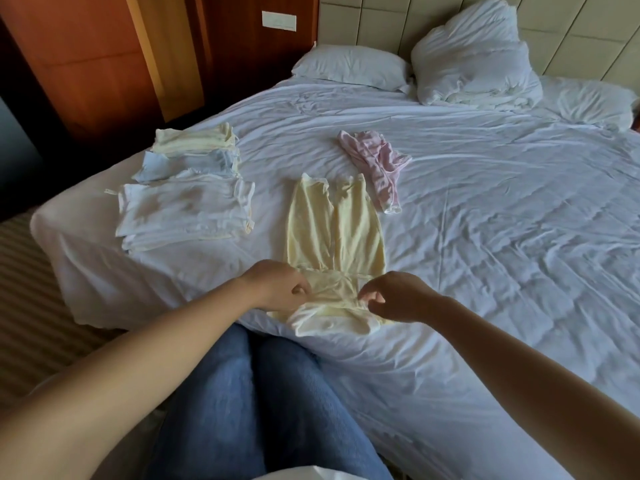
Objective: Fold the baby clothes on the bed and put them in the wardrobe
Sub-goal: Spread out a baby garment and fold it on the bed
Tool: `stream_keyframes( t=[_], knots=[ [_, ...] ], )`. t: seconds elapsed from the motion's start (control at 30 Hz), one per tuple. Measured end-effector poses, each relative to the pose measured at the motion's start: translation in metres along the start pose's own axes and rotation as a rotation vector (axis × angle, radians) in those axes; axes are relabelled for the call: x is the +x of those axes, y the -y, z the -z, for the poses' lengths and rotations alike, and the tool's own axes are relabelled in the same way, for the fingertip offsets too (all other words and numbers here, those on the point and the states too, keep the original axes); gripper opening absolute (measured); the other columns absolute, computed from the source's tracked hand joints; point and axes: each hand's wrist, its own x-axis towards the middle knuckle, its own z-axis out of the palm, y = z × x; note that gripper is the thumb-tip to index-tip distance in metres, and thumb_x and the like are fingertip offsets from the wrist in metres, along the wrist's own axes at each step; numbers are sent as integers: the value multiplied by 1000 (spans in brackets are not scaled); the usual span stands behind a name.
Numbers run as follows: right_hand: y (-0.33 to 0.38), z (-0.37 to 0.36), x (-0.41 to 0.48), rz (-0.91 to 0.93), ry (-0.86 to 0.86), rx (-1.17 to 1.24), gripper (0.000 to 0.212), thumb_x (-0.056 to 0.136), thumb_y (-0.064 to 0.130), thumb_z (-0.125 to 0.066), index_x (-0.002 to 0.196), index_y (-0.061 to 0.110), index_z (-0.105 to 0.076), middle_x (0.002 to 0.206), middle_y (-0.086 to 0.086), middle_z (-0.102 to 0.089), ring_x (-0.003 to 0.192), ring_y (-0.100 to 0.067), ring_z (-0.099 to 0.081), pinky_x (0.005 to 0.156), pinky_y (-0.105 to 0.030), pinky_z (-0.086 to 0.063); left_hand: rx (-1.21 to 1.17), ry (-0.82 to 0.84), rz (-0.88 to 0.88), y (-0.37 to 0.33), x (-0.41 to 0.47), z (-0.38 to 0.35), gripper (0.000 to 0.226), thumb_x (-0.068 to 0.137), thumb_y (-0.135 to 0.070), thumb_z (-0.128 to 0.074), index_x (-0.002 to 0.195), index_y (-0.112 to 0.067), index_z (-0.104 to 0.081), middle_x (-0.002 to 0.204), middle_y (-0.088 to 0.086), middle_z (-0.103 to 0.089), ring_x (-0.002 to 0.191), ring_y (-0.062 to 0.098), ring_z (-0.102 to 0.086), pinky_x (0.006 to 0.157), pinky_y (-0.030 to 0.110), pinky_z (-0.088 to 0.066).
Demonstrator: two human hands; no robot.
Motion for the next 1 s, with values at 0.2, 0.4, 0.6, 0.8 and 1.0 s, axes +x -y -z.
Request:
stream_keyframes(
  t=[0.2,0.4,0.6,0.8,1.0],
  knots=[
    [-6,32,73,-32,-121,54,32,94,29,-48,121,36,-63,115,11,-69,106,-13,-61,86,-30,-48,-179,-245,205,29,56,22,28,91,-35,-50,109,-28,-70,107,-10,-69,101,14,-62,81,27,-48],
    [-33,60,174,-83,-148,121,33,92,26,-50,121,31,-64,120,11,-67,115,-14,-59,92,-30,-47,-317,-328,328,80,129,43,20,91,-33,-55,101,-28,-71,102,-11,-68,98,14,-63,75,26,-46],
    [-71,64,293,-181,-196,240,37,91,27,-50,126,29,-61,123,3,-66,114,-20,-61,92,-35,-49,-372,-334,451,131,223,42,21,90,-40,-55,88,-19,-52,105,4,-63,87,23,-56,69,31,-42],
    [-98,61,380,-242,-187,248,50,93,28,-52,142,26,-44,137,-4,-56,125,-24,-51,94,-34,-44,-425,-387,562,160,287,32,40,92,-48,-55,109,-11,-57,111,7,-62,101,30,-61,76,35,-47],
    [-101,45,420,-304,-93,236,61,80,22,-66,137,26,-48,129,-9,-57,124,-28,-50,91,-34,-45,-394,-453,581,187,298,27,17,93,-28,-57,93,-11,-59,100,10,-67,97,32,-59,70,34,-39]
  ],
)
